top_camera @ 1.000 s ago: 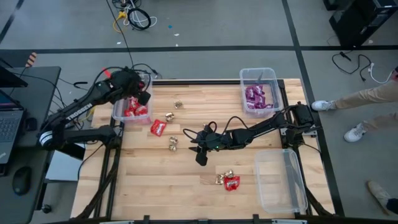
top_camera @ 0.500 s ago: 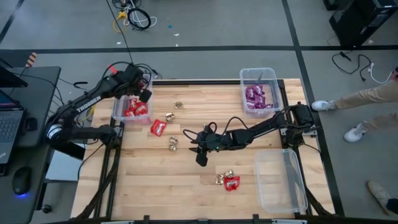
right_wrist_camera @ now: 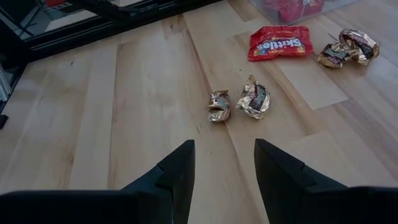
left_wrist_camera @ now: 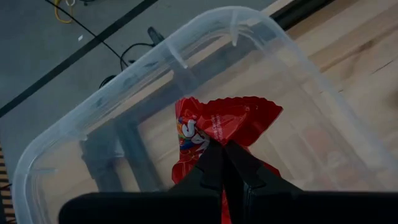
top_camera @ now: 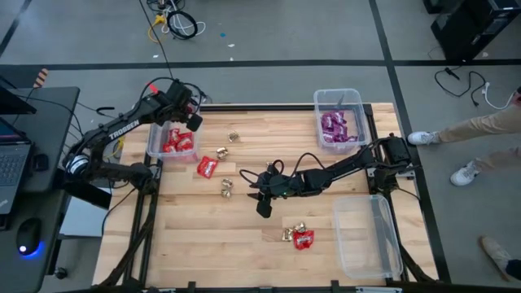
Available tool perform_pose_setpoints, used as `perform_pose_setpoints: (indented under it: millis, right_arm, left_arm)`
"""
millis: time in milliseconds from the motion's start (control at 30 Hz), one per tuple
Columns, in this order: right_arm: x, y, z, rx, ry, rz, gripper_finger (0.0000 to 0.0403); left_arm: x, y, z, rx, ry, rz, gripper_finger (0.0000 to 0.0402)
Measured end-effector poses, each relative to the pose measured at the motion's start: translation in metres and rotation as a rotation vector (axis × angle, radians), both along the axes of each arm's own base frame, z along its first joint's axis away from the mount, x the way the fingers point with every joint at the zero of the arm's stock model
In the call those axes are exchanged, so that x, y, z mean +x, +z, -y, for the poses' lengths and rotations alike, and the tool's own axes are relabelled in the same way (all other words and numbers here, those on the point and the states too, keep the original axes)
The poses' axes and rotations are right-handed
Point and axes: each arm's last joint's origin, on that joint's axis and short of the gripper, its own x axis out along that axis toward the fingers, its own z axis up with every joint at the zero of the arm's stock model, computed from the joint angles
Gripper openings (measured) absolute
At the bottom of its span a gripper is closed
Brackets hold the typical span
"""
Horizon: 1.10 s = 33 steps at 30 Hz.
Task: Sort candy
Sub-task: Put the red candy into the top left transparent bin
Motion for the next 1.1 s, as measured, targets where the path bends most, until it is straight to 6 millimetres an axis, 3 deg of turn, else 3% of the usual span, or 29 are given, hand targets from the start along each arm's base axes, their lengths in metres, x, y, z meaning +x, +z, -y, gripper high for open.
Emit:
perform_pose_setpoints:
  millis: [467, 1100]
  right_arm:
    - [0.0, 0.0, -0.001, 0.0, 0.004, 0.0, 0.0151]
    - [0.0, 0.0, -0.001, 0.001, 0.004, 0.0, 0.0151]
  left_arm:
    - [-0.002, -0.02, 0.004, -0.054, 0.005, 0.018, 0.0007]
    - [-0.001, -0.021, 0.003, -0.049, -0.004, 0.033, 0.0008]
